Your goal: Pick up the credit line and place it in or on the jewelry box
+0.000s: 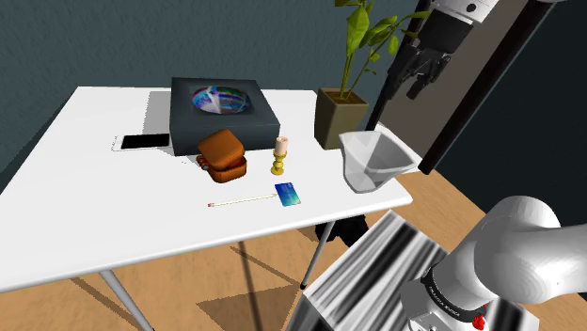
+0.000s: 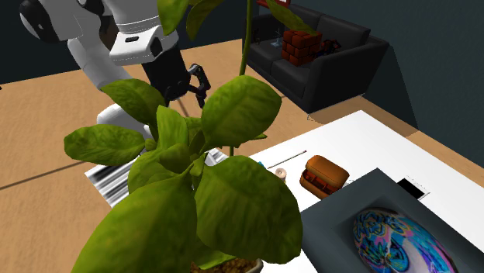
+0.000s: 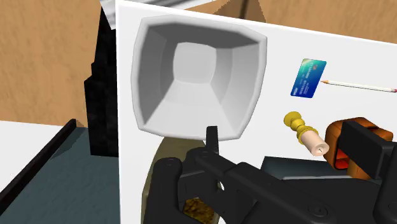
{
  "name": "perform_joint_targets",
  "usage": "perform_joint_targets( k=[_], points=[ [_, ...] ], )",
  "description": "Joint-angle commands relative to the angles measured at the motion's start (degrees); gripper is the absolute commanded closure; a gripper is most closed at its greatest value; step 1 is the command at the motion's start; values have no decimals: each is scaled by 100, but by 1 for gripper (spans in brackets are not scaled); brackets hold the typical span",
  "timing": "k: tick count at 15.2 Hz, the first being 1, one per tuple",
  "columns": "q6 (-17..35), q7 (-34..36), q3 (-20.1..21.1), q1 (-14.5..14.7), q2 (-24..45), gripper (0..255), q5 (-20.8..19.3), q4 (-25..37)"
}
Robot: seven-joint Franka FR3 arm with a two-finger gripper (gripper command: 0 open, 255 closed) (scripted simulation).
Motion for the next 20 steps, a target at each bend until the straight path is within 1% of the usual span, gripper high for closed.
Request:
perform_joint_targets(
  k=[1,6,11,16,20],
  points=[
    [0,0,0,0,0,0,0,0],
    [549,582,419,59,368,0,241,-461],
    [1131,1146,829,141,913,0,484,-769],
    [1735,1695,1221,231,1630,0,704,-916],
    [2219,2128,1512,301,2317,0,840,-914]
  ],
)
